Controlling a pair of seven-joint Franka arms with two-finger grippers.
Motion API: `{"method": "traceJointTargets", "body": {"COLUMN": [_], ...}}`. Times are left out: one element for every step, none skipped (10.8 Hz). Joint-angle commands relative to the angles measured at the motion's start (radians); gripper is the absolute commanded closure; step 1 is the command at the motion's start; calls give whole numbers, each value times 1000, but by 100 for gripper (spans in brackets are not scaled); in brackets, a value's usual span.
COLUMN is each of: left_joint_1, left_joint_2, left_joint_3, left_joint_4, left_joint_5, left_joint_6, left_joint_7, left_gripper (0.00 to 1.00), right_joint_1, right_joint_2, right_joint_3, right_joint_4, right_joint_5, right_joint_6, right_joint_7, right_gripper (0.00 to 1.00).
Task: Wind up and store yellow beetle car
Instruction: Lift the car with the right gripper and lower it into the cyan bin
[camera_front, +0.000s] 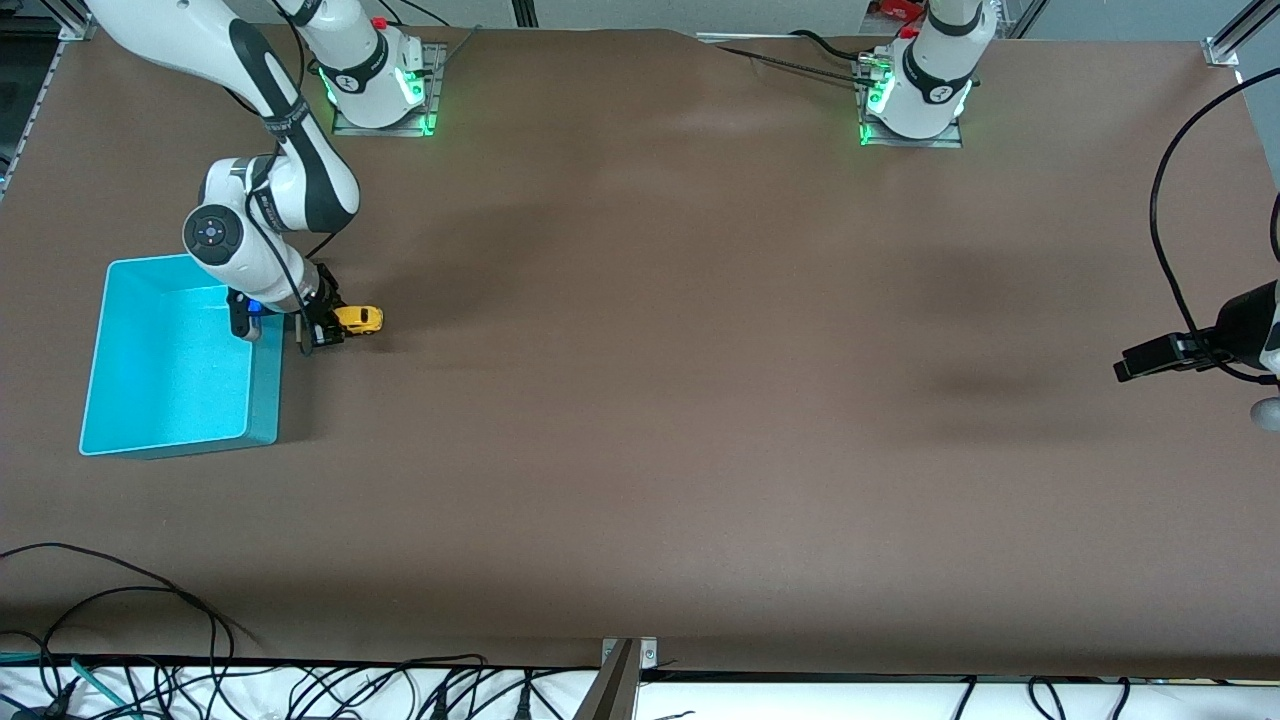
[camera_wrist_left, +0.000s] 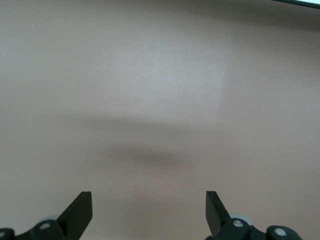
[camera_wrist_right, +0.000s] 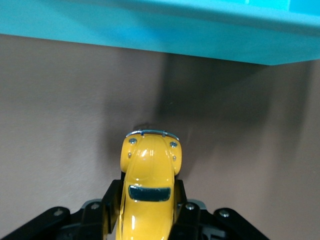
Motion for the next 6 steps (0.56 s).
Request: {"method": "traceJointTargets", "body": {"left_joint_1": [-4, -4, -4, -6, -6, -6], "left_joint_2": [-33, -33, -36, -39, -55, -56], "left_joint_3": [13, 13, 10, 5, 7, 5], "left_joint_4": [-29, -28, -28, -28, -28, -28], "left_joint_5": [-20, -20, -18, -17, -18, -18], "left_joint_6": [19, 19, 19, 19, 19, 20], "left_joint_7": [29, 29, 28, 19, 19, 17], "left_gripper": [0, 0, 0, 0, 0, 0], "right_joint_1": [-2, -2, -3, -6, -8, -10], "right_joint_2": [-73, -82, -87, -87, -82, -78], "right_joint_3": [8, 5, -6, -35, -61, -90], "right_joint_4": [64, 119, 176, 236, 288, 335], "right_joint_5": [10, 10, 11, 11, 11, 11], "right_joint_6": [-142, -225, -303, -374, -438, -477], "right_joint_7": [-33, -97, -175, -279, -385, -489], "right_gripper": [89, 89, 89, 89, 89, 89]}}
